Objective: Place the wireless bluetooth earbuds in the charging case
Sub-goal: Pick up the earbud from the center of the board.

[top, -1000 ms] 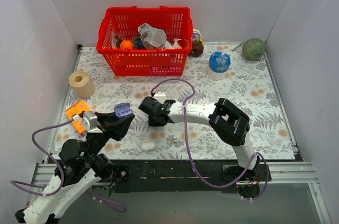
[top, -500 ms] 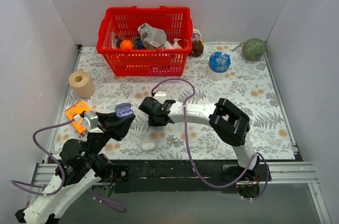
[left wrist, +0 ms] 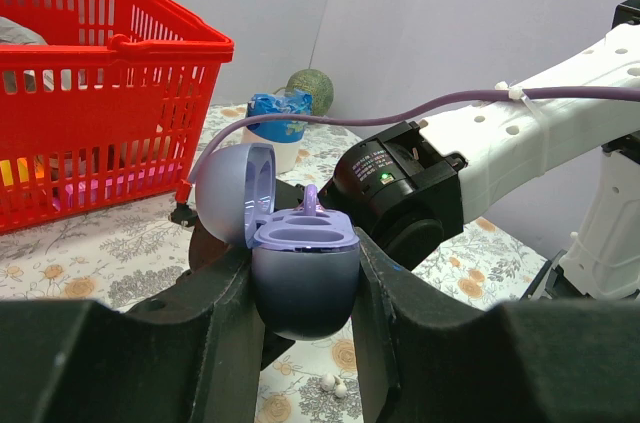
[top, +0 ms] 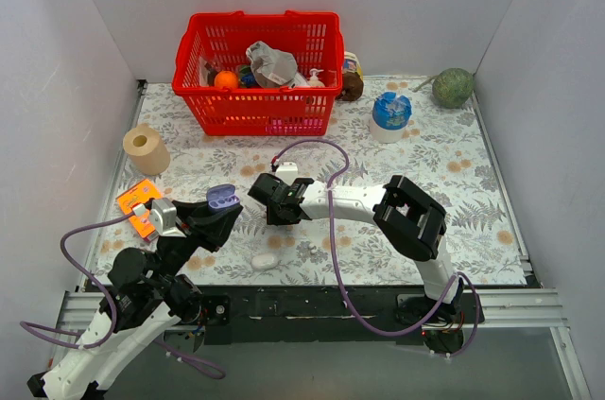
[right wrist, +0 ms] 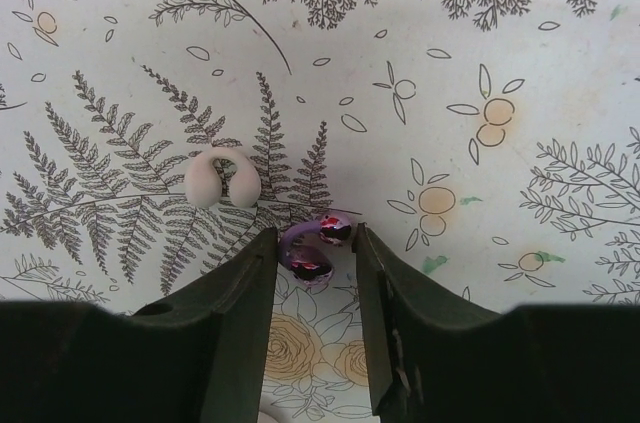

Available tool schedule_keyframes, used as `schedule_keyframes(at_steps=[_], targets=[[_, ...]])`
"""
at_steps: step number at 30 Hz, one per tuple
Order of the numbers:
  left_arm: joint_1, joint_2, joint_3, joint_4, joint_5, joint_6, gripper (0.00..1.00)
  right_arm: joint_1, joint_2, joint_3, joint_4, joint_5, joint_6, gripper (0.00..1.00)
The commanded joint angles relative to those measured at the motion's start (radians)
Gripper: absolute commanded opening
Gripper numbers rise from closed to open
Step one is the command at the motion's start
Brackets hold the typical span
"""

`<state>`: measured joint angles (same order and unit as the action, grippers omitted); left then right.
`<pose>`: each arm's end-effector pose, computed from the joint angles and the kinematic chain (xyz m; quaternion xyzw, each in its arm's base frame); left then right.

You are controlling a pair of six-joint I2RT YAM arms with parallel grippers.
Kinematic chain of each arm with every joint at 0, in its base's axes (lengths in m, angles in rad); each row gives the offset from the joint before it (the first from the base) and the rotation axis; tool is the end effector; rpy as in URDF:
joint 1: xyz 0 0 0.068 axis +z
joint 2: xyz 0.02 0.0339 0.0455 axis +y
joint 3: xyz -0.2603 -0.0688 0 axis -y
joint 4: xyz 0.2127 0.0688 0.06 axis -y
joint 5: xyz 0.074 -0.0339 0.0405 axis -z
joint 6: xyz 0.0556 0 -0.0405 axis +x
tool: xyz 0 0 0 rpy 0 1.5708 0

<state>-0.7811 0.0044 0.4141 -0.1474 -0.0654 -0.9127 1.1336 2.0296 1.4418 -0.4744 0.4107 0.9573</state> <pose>0.0423 -0.0368 0.2880 -0.0659 0.6052 -0.5810 0.5402 0.1922 0.3588 0.1697 -0.0323 0.9483 0.1141 0.2943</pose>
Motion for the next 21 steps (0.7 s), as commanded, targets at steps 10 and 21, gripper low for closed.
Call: schedule_keyframes(at_steps=[10, 21], targets=[[-0.001, -0.081, -0.012, 0.031, 0.015, -0.008, 0.0, -0.005, -0.043, -0.015, -0.053, 0.051, -0.008, 0.49], [-0.001, -0.075, -0.017, 0.042, 0.021, -0.012, 0.0, -0.005, -0.077, -0.044, -0.047, 0.082, 0.004, 0.46]])
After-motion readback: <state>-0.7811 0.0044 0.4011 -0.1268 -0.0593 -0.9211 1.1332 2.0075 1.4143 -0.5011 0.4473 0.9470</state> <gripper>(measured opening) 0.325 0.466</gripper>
